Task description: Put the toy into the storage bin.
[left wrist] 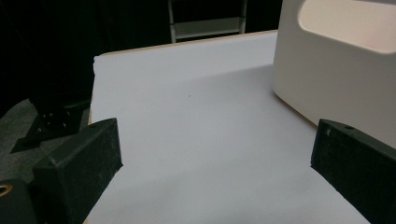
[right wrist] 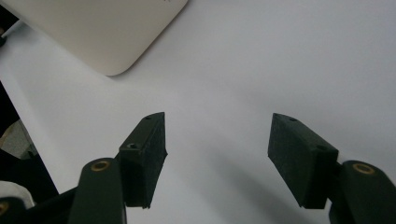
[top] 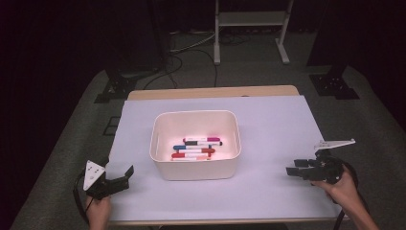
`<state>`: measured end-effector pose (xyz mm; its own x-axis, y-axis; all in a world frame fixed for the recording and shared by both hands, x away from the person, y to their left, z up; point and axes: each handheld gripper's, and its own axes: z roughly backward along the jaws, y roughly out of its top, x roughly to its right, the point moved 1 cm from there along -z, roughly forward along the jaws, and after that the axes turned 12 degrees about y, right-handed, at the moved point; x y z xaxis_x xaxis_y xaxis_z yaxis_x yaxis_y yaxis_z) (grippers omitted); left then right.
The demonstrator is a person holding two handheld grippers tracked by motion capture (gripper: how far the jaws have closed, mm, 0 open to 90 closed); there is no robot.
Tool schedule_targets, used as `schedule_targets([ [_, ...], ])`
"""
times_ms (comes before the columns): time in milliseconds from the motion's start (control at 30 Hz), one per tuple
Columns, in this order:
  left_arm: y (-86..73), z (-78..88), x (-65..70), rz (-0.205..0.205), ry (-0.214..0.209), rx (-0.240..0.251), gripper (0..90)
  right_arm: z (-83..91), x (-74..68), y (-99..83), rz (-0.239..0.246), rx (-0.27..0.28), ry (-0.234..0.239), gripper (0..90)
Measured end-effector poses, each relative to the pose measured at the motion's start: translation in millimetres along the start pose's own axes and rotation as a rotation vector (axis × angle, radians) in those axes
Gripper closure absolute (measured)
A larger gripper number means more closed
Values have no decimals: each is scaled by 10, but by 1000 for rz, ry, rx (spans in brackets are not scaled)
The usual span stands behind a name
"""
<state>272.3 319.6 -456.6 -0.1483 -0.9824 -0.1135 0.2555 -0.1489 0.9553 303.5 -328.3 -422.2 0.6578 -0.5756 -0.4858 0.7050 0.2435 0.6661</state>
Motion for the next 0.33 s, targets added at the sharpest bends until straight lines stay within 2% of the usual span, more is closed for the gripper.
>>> schedule_targets([
  [333, 1, -6, 3, 0, -1, -6, 5, 7, -14, -81, -2, 31, -9, 351],
])
